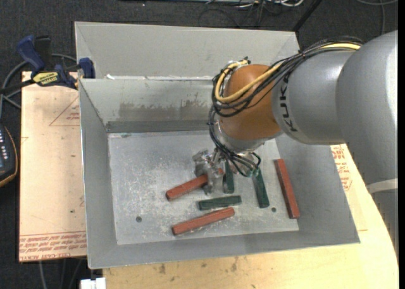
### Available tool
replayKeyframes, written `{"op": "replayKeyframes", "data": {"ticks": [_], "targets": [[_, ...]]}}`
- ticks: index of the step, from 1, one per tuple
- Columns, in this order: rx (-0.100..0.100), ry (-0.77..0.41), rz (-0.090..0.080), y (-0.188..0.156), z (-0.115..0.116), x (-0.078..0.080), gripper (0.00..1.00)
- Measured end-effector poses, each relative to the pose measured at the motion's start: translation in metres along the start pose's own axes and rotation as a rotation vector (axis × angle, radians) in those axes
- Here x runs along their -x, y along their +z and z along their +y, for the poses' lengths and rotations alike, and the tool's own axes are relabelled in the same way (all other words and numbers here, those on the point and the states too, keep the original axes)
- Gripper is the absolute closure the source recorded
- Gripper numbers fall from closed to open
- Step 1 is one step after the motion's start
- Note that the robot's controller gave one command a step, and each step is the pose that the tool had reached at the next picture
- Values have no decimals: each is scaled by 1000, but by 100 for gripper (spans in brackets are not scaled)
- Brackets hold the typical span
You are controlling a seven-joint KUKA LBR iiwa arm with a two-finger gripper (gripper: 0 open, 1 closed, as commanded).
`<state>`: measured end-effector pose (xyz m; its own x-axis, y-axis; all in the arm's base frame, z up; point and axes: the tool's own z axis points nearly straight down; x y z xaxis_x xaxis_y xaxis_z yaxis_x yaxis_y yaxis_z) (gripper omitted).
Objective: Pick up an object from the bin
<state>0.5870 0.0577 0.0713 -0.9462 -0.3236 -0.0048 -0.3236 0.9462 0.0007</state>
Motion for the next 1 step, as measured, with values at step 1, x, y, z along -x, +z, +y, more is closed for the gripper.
{"op": "replayKeyframes", "data": {"ticks": [1], "targets": [[-2, -1, -4, -65, 0, 3, 100]]}}
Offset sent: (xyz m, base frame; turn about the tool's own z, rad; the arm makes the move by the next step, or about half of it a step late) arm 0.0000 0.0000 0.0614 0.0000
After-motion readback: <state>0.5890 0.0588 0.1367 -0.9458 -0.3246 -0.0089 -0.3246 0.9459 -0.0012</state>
